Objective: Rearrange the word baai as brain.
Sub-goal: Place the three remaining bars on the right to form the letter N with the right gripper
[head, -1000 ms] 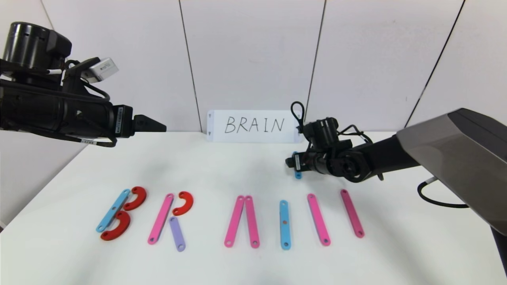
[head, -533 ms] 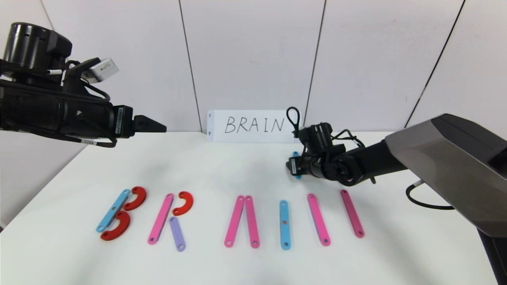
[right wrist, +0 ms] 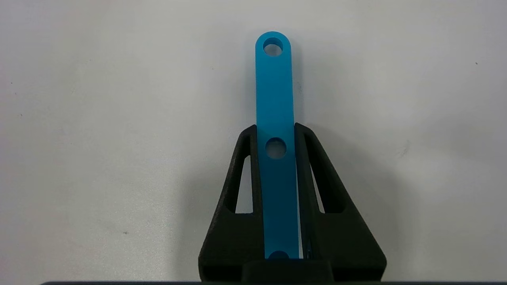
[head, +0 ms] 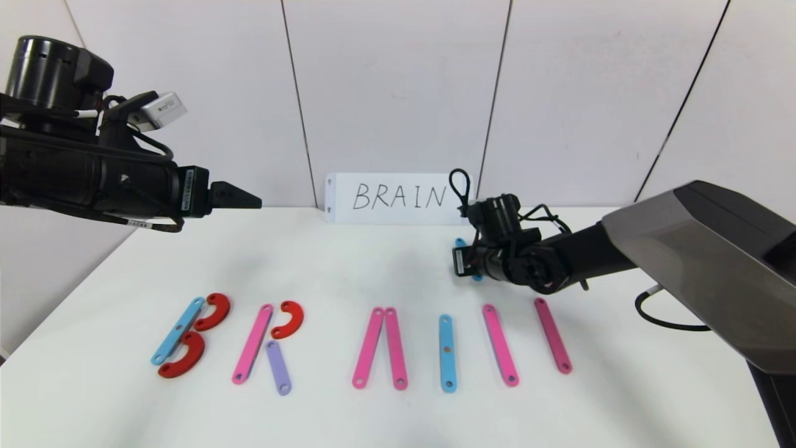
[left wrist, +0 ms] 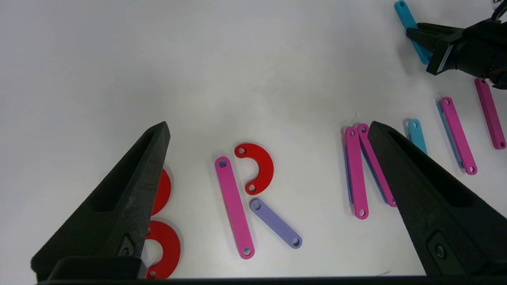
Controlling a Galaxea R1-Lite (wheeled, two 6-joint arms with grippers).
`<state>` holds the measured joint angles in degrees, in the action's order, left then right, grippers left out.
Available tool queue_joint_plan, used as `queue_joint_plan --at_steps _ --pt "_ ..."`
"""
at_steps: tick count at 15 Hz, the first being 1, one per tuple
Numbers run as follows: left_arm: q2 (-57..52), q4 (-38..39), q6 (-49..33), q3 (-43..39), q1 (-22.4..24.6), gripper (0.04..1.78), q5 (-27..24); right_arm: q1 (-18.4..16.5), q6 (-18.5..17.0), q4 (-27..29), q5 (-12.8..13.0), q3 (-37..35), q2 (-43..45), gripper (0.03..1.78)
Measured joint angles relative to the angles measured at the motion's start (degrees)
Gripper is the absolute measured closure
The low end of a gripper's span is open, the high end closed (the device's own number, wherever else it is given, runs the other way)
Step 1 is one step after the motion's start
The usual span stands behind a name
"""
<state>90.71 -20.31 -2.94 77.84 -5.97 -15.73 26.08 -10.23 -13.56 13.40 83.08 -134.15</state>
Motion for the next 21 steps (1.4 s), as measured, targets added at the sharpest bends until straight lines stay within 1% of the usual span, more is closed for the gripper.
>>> queue_joint_plan --at_steps 3,6,7,8,11,15,16,19,21 --pt "0.00 0.02 -0.01 0.02 0.00 0.08 0.00 0.00 0.00 0.22 0.00 -0.33 0.41 1.54" --pt "-0.02 0.00 -0.01 0.02 0.00 0.08 0.00 -0.06 0.06 0.50 -0.37 -2.27 2.30 1.54" --pt "-0.05 -0.02 0.00 0.02 0.00 0.08 0.00 -0.11 0.12 0.30 -1.06 -3.45 3.36 1.54" --pt "-0.05 -0.02 0.00 0.02 0.00 0.08 0.00 -0.23 0.20 0.13 -2.44 -5.11 4.88 1.54" --pt "-0.06 -0.05 -0.01 0.02 0.00 0.08 -0.01 -0.69 0.65 -0.27 -7.62 -11.69 10.23 1.54" --pt "-0.09 -0.02 -0.01 0.02 0.00 0.08 0.02 -0.89 2.07 -1.54 -12.50 -21.20 17.38 1.54" --pt "-0.09 -0.05 -0.01 0.02 0.00 0.08 0.00 -0.89 2.52 -2.73 -13.15 -23.63 18.87 1.54" --pt "0.00 -0.05 0.05 -0.05 0.00 0.08 0.00 -0.91 2.85 -6.92 -13.42 -29.94 22.35 1.54" --pt "0.05 -0.05 0.02 -0.06 0.00 0.08 -0.01 -0.89 3.56 -7.28 -13.47 -33.35 24.09 1.54"
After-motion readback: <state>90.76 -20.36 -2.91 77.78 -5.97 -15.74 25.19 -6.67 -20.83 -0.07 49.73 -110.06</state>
